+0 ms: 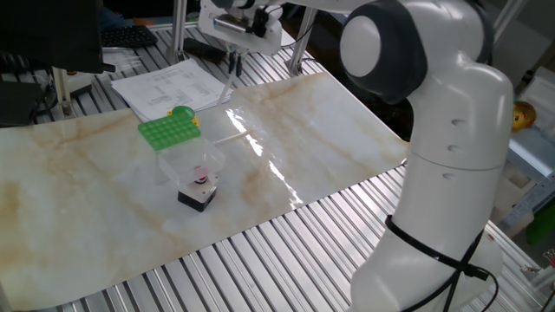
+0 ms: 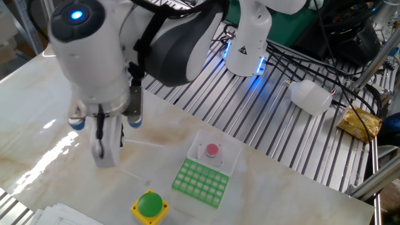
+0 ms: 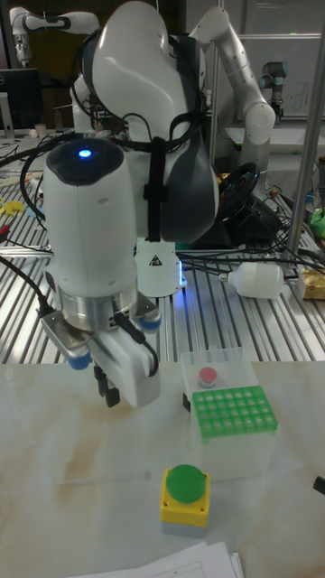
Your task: Insert a large pipette tip into the holder for large pipette tips
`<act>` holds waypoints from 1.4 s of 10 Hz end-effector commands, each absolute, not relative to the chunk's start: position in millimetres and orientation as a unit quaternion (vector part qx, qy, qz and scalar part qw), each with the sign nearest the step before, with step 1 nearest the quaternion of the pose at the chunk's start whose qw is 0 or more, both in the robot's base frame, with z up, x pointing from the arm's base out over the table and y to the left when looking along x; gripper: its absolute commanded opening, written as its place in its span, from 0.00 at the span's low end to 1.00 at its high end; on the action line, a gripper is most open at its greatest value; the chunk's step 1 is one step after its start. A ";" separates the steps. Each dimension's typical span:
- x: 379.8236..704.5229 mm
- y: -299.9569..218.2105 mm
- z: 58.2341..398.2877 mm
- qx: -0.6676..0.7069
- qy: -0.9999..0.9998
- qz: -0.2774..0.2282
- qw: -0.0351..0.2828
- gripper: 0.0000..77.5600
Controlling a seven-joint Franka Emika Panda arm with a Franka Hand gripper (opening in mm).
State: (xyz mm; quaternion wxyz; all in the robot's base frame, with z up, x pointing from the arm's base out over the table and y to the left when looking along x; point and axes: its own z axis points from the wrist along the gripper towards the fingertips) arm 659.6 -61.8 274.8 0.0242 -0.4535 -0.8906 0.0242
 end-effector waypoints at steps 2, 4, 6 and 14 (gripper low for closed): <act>658.5 -53.6 283.3 -0.431 -0.902 0.009 0.012 0.01; 662.9 -40.9 283.0 -0.434 -0.901 0.006 0.008 0.01; 667.4 -31.5 281.6 -0.422 -0.907 0.004 0.004 0.01; 685.3 -2.3 279.7 -0.423 -0.906 -0.002 -0.027 0.01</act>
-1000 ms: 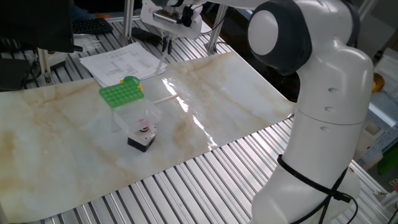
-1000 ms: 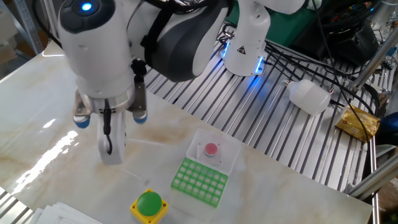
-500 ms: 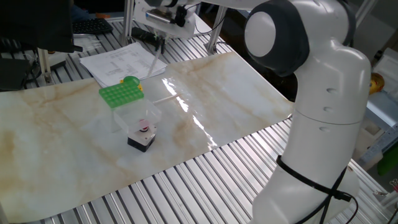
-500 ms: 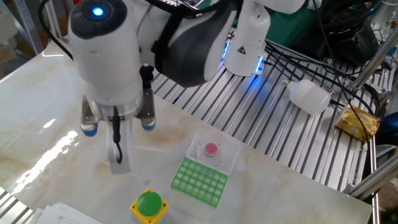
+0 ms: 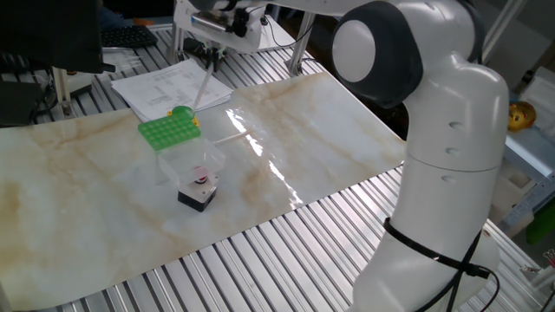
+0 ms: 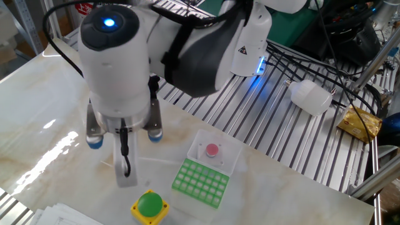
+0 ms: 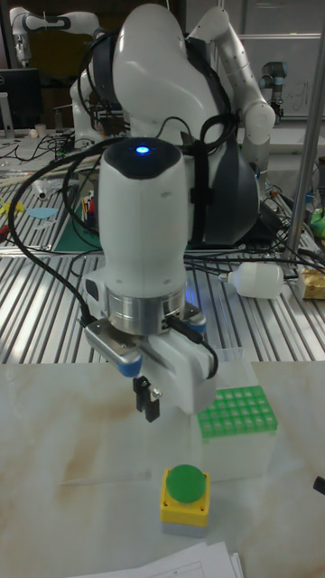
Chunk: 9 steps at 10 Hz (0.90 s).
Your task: Insert a large pipette tip into the holder for large pipette tips
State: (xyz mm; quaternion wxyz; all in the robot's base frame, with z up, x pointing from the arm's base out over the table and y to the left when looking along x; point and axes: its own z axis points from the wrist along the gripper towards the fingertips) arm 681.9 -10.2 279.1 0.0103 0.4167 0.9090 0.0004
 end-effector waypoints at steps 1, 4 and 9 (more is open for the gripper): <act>685.2 -0.7 279.5 0.425 0.905 0.001 0.031 0.01; 684.6 0.5 280.5 0.429 0.902 -0.003 0.043 0.01; 682.8 3.1 281.9 0.438 0.897 0.007 0.065 0.01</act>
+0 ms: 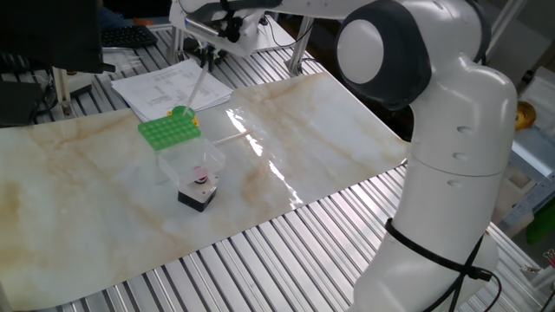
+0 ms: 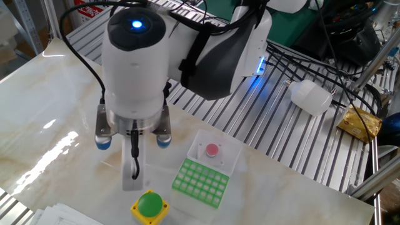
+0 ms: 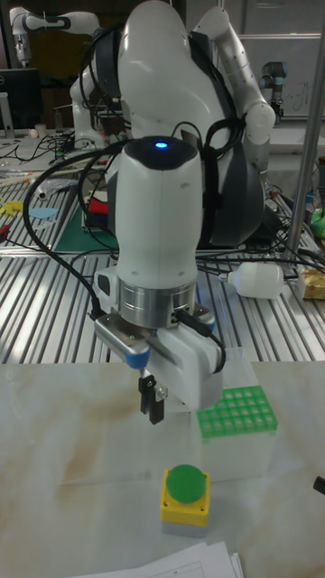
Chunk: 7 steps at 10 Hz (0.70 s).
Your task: Insert a large pipette tip into the holder for large pipette tips
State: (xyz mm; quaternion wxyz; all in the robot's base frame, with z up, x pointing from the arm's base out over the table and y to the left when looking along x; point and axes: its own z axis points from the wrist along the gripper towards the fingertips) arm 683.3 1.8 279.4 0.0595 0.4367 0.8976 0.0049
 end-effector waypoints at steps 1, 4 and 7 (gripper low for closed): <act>682.8 3.5 281.9 0.439 0.896 0.007 0.066 0.01; 679.1 7.8 283.1 0.436 0.897 0.005 0.073 0.01; 676.4 9.9 283.6 0.429 0.899 -0.003 0.089 0.01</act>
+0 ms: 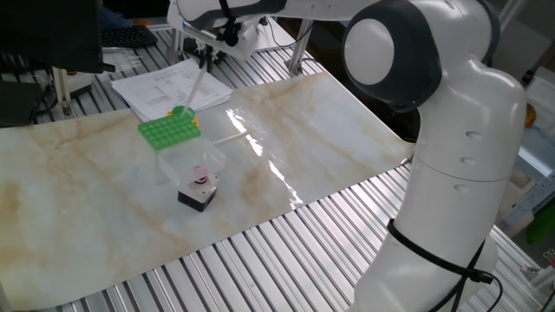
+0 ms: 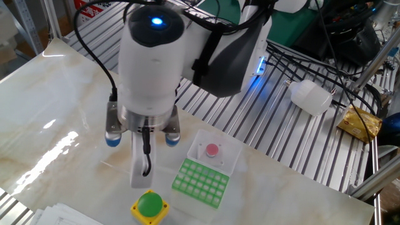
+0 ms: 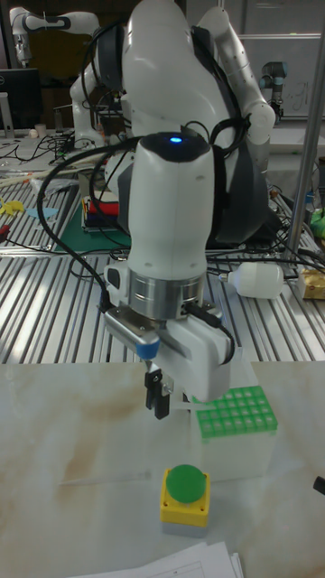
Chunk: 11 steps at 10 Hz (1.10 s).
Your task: Insert a large pipette tip into the holder for large pipette tips
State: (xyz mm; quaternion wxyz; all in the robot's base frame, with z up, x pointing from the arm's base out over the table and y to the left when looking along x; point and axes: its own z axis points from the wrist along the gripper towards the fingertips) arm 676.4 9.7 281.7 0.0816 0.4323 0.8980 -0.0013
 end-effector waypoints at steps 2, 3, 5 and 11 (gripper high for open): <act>675.7 10.4 283.3 0.428 0.899 -0.004 0.090 0.01; 673.7 11.6 282.4 0.428 0.899 -0.004 0.090 0.01; 669.4 14.0 280.4 0.427 0.899 -0.006 0.095 0.01; 663.7 16.8 277.9 0.420 0.902 -0.011 0.103 0.01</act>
